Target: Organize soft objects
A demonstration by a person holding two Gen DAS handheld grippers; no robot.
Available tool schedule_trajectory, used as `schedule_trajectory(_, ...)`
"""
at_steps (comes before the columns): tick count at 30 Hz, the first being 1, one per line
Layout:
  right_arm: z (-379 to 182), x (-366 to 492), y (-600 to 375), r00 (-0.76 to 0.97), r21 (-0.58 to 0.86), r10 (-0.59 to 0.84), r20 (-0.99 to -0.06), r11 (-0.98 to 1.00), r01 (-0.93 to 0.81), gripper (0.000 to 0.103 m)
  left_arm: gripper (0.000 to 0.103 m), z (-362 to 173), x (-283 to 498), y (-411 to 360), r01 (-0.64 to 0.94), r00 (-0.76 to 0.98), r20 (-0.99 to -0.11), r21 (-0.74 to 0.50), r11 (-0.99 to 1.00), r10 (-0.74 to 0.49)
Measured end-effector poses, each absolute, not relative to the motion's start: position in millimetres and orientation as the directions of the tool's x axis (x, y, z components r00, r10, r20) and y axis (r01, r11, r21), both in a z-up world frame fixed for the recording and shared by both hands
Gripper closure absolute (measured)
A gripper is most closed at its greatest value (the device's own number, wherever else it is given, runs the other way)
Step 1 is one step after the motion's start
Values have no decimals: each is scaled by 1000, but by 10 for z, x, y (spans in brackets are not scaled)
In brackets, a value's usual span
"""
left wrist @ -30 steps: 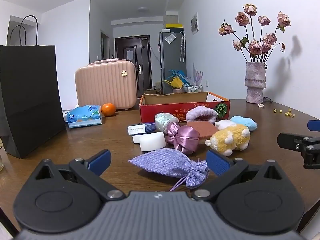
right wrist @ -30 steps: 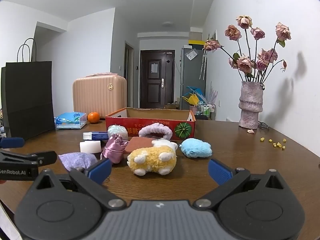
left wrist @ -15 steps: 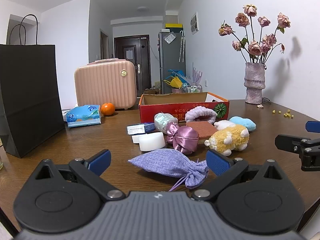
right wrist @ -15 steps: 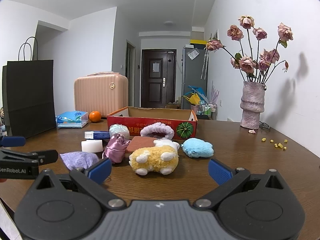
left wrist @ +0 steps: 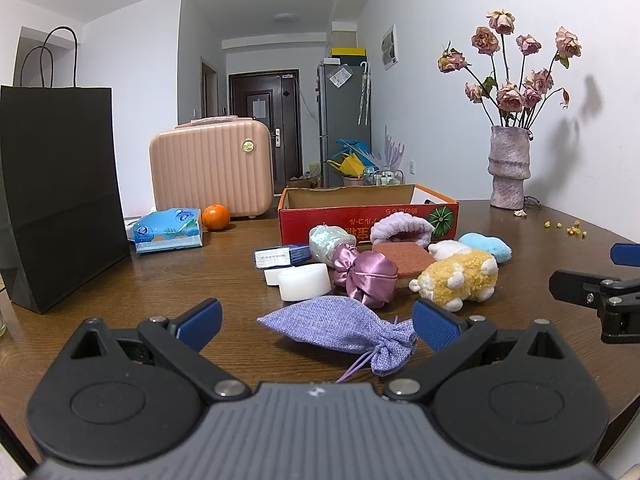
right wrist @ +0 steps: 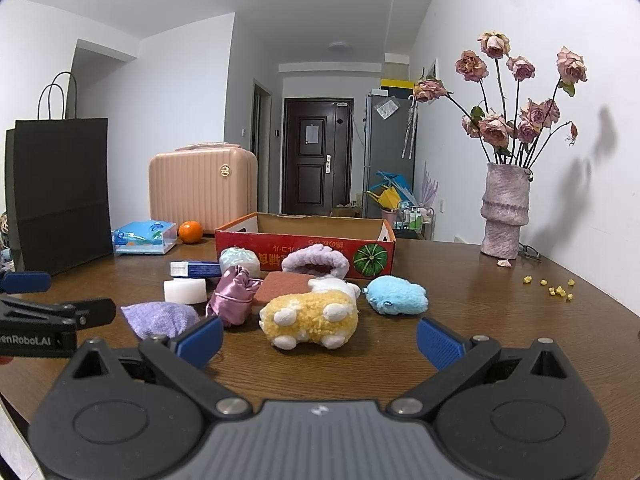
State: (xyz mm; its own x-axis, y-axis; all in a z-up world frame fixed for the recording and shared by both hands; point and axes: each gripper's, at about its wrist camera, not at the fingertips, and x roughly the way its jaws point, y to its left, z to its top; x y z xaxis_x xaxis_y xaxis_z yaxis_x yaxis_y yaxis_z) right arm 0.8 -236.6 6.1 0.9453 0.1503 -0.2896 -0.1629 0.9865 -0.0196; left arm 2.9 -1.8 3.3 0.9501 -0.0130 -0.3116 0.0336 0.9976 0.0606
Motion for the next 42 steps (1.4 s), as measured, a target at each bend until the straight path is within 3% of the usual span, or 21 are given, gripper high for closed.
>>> schedule_trajectory(42, -24, 31, -2319, 941, -23, 152, -303, 986, -166, 0, 0, -40, 18, -23, 36, 947, -321, 53, 998, -17)
